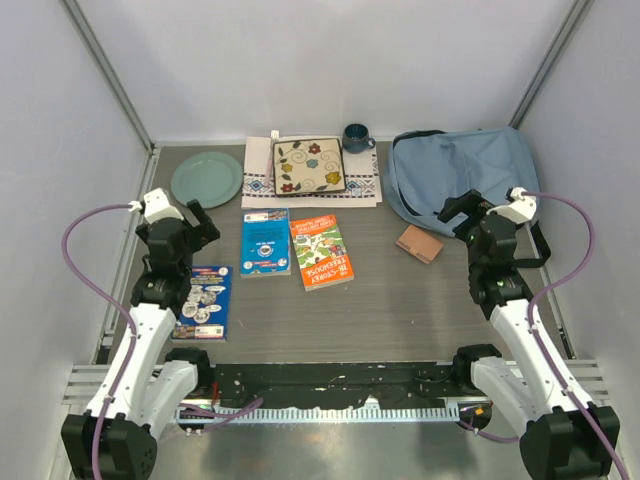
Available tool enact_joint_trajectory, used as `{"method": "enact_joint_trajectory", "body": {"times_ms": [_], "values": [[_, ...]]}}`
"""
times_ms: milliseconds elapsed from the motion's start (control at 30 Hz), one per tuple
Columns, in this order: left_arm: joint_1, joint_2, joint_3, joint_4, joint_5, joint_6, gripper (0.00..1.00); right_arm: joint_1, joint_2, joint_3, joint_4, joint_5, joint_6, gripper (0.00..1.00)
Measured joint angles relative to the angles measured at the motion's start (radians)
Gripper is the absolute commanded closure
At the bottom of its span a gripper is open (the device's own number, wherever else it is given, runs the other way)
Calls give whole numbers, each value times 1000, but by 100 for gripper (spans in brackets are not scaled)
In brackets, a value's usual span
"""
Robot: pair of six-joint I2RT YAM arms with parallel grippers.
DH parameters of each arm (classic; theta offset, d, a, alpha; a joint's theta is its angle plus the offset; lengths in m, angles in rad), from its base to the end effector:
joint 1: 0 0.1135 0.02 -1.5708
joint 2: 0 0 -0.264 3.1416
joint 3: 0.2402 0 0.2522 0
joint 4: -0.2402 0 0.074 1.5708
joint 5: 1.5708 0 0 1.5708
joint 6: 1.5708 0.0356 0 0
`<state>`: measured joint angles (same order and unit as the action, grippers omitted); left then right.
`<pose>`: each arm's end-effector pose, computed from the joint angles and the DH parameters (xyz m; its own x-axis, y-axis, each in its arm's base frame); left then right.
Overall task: Pack the student bag
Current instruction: Pick up the student bag at the center of the board.
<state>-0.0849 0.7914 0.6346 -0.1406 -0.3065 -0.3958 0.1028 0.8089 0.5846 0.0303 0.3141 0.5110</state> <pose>0.1892 -0.0053 0.2907 -0.1898 -0.3527 -0.9163 -0.3032 0.9087 -0.2870 0.1959 0.0091 0.2877 -0.0675 0.4606 -0.8850 0.2717 0.8620 0.4279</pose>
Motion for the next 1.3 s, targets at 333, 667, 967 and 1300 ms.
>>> {"method": "enact_joint_trajectory", "body": {"times_ms": [333, 667, 967, 1300], "values": [[5, 92, 134, -245, 0, -230, 1, -12, 58, 80, -125, 77, 48, 0], [15, -12, 110, -324, 66, -301, 0, -82, 150, 117, -195, 41, 111, 0], [15, -61, 121, -355, 116, -219, 1, -191, 245, 130, -228, -98, 197, 2], [15, -60, 122, -389, 169, -176, 0, -408, 325, 48, -161, -322, 300, 9]]}}
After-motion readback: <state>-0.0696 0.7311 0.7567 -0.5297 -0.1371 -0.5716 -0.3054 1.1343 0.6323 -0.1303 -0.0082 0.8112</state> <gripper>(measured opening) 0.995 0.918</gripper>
